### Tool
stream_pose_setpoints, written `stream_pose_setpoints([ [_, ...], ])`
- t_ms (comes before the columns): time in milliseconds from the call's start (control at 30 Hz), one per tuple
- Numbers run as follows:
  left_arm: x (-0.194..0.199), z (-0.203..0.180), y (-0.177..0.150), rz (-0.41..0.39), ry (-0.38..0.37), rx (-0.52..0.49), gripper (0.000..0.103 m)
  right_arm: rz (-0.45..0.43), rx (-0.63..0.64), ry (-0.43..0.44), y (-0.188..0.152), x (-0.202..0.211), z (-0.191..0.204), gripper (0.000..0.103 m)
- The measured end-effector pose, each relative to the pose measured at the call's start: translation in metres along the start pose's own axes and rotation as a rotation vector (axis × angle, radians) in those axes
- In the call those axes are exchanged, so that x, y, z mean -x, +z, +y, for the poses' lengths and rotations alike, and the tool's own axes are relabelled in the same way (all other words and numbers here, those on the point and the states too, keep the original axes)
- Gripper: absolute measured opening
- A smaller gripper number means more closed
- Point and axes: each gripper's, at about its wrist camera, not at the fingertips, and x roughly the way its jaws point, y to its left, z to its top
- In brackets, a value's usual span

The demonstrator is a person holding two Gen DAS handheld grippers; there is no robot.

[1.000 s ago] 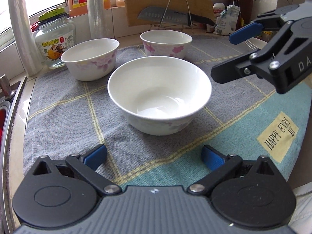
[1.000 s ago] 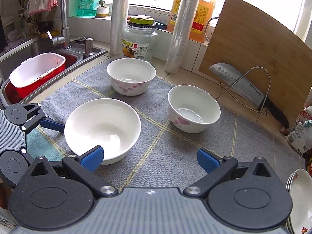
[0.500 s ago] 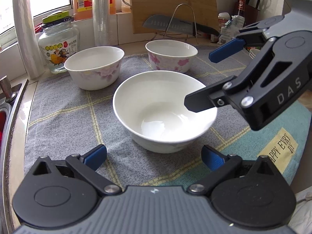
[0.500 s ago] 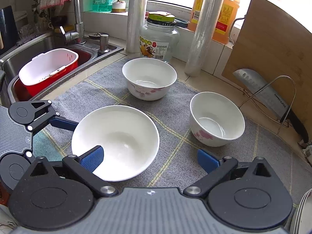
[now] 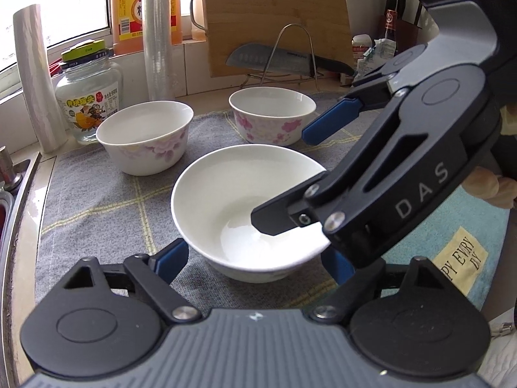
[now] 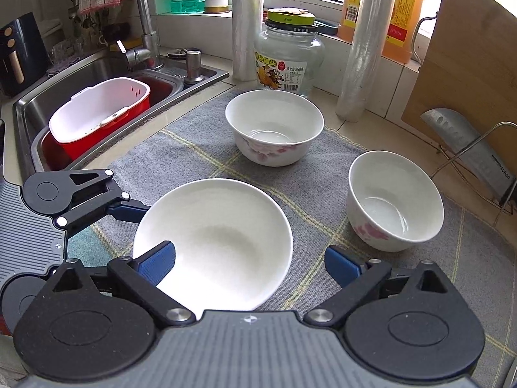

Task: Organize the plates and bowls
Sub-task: 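Close the right tool on the rim of a white bowl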

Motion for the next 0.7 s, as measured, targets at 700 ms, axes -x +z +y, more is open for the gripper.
stream_pose_setpoints([
  [700, 0.003, -0.001, 0.001, -0.003, 0.008, 0.009, 0.083, 0.037, -0.104, 0.139, 0.008, -0.016, -0.013, 0.082],
])
